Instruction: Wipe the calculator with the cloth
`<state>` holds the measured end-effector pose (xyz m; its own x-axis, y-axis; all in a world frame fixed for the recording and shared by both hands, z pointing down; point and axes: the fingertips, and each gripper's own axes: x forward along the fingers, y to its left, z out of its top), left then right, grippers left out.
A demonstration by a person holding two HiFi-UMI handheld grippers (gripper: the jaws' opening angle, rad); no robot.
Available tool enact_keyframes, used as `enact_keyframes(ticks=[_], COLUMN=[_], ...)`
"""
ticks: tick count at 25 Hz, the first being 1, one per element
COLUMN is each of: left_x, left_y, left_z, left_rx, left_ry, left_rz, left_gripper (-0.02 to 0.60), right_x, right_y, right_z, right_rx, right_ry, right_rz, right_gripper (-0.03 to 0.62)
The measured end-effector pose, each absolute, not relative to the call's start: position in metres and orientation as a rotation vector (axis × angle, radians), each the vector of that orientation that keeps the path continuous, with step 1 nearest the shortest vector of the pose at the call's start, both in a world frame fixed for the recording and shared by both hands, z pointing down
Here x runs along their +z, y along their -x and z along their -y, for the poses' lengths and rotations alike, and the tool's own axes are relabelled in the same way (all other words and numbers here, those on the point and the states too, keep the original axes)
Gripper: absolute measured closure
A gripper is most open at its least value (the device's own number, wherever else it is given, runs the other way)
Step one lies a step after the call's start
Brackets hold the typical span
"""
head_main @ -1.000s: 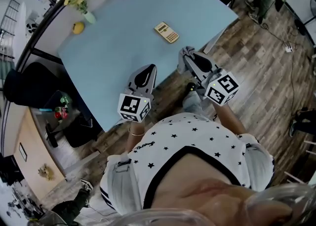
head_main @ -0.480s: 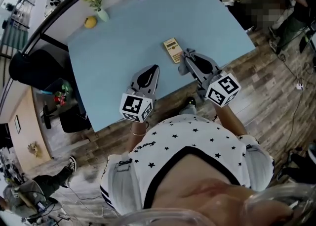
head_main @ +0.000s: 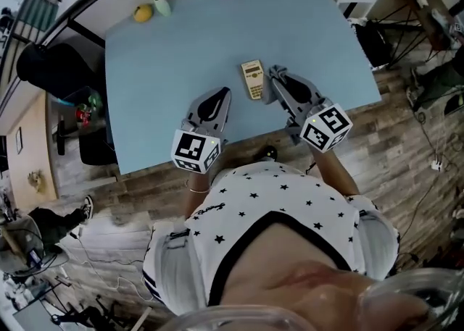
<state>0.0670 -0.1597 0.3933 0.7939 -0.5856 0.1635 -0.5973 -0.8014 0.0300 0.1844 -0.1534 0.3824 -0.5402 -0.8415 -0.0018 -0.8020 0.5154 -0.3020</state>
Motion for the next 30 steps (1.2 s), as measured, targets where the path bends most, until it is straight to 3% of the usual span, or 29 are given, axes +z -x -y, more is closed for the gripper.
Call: enact_keyframes(ticks=[13, 30], left_x=[0.417, 0.429], left_y=[-0.042, -0.037], left_z=[0.168, 0.265], left_rx=[0.272, 0.213], left_ry=[-2.744, -2.707], left_rz=[1.198, 1.212], left_gripper=[0.551, 0.551], right_x=[0.433, 0.528], right_y=[-0.191, -0.174], right_z=[0.202, 0.294], right_rx=[-0.516, -0.748], right_ry=[1.348, 1.424], right_rz=[-2.749, -2.95], right_gripper=[0.545, 0.546])
